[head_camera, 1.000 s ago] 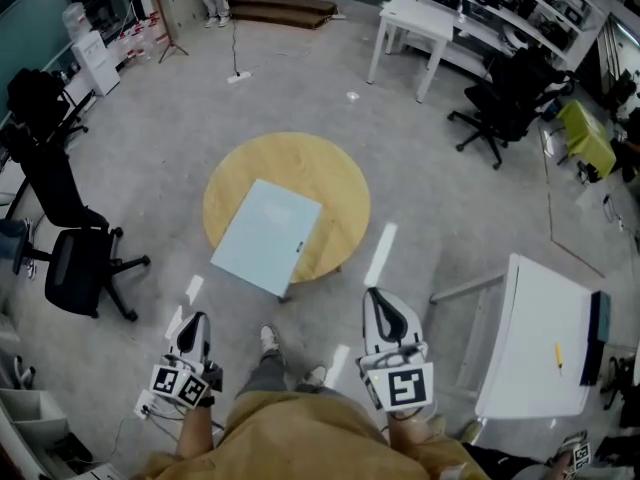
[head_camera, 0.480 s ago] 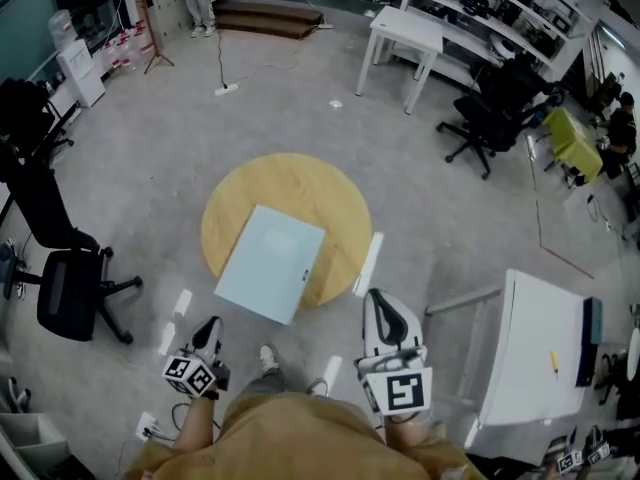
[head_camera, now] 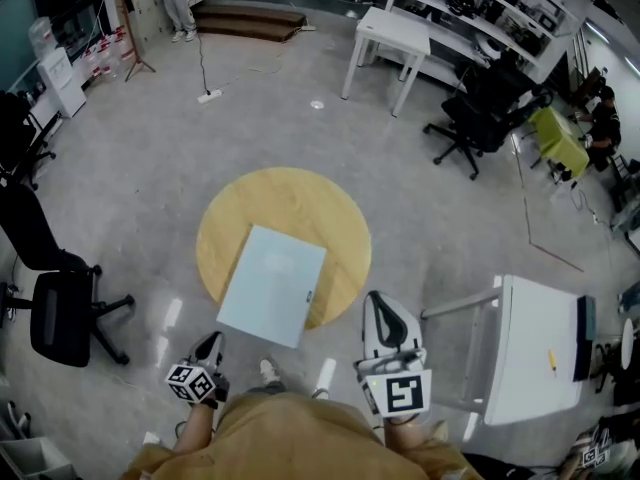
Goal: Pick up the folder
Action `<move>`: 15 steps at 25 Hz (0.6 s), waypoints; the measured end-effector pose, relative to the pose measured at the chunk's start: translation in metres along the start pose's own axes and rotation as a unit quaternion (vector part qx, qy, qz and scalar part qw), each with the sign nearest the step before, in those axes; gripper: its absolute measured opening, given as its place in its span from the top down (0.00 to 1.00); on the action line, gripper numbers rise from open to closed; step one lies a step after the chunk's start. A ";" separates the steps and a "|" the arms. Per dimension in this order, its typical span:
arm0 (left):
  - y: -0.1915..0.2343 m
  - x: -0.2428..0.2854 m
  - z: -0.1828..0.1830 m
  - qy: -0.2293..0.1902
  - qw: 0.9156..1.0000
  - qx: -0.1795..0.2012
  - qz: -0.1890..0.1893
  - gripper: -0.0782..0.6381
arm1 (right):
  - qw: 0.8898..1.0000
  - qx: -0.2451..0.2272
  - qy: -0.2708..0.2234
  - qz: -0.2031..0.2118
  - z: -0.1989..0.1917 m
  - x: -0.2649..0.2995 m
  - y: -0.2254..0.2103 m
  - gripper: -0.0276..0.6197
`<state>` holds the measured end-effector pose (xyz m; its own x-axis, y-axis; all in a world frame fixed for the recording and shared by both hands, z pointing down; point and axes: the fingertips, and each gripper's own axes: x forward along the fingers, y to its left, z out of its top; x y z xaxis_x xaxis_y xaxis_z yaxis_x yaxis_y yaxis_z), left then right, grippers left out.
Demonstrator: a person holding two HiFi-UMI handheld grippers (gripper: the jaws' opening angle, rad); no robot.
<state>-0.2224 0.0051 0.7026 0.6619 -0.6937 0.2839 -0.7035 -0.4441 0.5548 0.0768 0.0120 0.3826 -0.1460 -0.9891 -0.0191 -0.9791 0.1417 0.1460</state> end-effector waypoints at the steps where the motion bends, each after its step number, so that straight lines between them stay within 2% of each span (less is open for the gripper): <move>1: 0.008 0.006 0.002 0.006 1.000 -0.005 -0.006 0.87 | 1.000 0.000 0.001 -0.004 0.000 0.010 0.002 0.96; 6: 0.041 0.032 0.004 0.034 0.997 -0.048 -0.042 0.82 | 1.000 0.001 0.013 -0.016 -0.009 0.048 0.020 0.96; 10: 0.050 0.054 -0.011 0.046 0.993 -0.096 -0.055 0.74 | 0.999 -0.003 0.033 -0.019 -0.026 0.067 0.016 0.96; 13: 0.050 0.076 -0.028 0.060 0.986 -0.142 -0.060 0.68 | 0.999 -0.006 0.037 -0.015 -0.033 0.083 -0.002 0.96; 15: 0.040 0.097 -0.040 0.060 0.978 -0.189 -0.063 0.62 | 0.999 -0.006 0.032 -0.006 -0.034 0.094 -0.025 0.96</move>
<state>-0.1759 -0.0577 0.7834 0.7783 -0.5657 0.2723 -0.4836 -0.2636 0.8346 0.0922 -0.0855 0.4107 -0.1243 -0.9913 0.0423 -0.9790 0.1295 0.1576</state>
